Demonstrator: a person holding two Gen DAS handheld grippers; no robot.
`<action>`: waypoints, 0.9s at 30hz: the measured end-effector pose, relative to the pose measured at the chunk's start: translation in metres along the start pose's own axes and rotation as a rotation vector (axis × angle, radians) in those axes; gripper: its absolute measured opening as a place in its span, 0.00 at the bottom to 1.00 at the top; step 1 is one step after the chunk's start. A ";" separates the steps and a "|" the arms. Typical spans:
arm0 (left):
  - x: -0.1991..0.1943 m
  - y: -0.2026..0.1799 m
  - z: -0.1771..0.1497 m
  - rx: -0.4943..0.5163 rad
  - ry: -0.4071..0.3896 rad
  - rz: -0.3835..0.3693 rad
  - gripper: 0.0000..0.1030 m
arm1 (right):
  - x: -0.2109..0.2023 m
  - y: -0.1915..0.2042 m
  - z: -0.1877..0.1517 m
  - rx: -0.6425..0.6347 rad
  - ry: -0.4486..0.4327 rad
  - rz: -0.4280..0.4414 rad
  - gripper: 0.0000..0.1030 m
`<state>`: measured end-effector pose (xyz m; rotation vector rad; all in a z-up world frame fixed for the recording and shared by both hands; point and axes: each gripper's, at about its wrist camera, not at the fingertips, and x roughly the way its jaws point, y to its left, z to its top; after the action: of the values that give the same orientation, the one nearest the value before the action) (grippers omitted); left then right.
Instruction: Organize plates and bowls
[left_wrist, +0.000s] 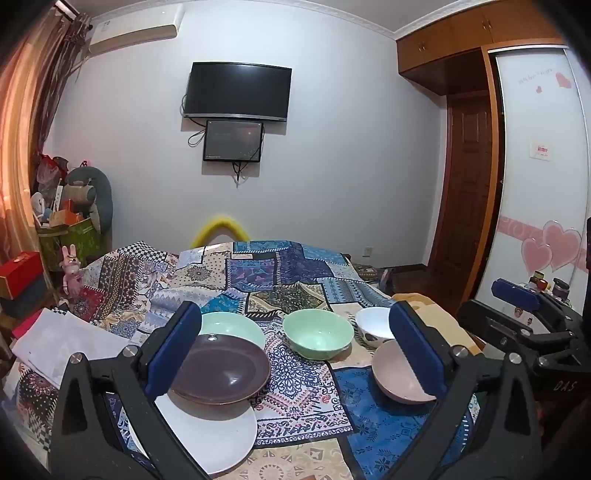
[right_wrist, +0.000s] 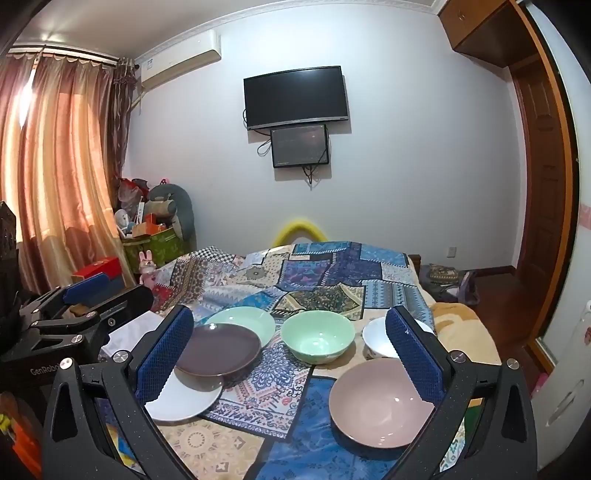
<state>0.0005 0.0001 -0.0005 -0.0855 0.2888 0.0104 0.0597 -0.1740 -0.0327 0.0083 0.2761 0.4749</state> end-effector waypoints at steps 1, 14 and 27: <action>-0.001 0.001 0.002 0.000 0.000 0.001 1.00 | 0.000 0.000 0.000 -0.002 0.001 0.001 1.00; 0.002 0.006 -0.002 -0.022 0.018 -0.008 1.00 | 0.000 0.001 0.001 0.002 0.006 0.006 1.00; 0.002 0.004 -0.002 -0.010 0.008 -0.002 1.00 | -0.001 0.002 0.000 0.002 0.007 0.007 1.00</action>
<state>0.0019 0.0038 -0.0035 -0.0961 0.2962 0.0095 0.0584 -0.1729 -0.0319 0.0091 0.2835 0.4818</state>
